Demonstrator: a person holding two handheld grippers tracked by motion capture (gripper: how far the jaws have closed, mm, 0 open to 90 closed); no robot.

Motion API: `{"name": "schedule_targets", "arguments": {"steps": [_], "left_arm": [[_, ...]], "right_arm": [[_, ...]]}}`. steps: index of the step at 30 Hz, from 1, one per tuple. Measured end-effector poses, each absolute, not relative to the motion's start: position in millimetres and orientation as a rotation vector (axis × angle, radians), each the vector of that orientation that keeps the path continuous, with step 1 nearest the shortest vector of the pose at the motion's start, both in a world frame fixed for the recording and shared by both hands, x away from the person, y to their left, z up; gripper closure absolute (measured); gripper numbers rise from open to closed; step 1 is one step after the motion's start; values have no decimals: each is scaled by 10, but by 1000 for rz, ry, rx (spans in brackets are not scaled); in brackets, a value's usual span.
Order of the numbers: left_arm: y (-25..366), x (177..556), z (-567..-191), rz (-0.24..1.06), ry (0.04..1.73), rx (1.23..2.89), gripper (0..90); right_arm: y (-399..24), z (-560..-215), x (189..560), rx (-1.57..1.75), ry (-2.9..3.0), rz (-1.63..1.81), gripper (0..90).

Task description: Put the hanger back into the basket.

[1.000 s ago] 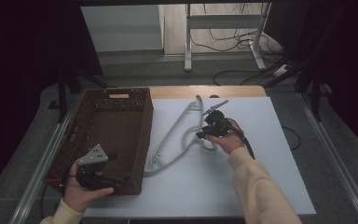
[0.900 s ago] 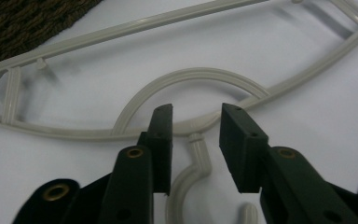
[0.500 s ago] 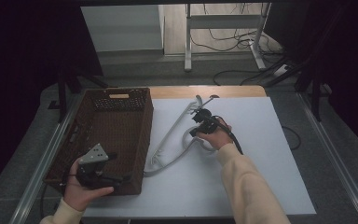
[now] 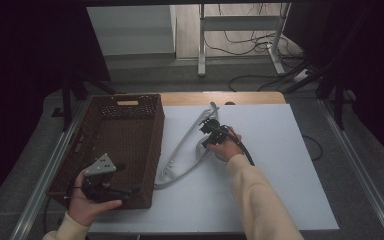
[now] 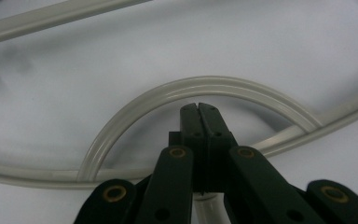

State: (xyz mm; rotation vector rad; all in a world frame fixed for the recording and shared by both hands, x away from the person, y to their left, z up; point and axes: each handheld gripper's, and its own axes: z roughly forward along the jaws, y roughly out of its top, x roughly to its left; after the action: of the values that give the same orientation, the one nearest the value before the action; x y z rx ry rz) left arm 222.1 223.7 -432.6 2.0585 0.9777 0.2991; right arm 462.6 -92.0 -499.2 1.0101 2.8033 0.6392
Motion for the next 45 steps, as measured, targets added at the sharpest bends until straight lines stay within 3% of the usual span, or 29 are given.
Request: {"name": "schedule_targets", "arguments": {"steps": [11, 27, 45], "left_arm": [[2237, 2220, -4319, 299, 979, 2059, 94], [2197, 2210, -4301, 302, 971, 2063, 94], [2183, 2212, -4300, 299, 971, 2065, 95]], "right_arm": [[-1097, -4972, 4492, 1041, 2796, 577, 895], [-1768, -4994, 3885, 1168, 2758, 585, 896], [-2080, -4989, 3482, 1210, 2764, 611, 895]]}}
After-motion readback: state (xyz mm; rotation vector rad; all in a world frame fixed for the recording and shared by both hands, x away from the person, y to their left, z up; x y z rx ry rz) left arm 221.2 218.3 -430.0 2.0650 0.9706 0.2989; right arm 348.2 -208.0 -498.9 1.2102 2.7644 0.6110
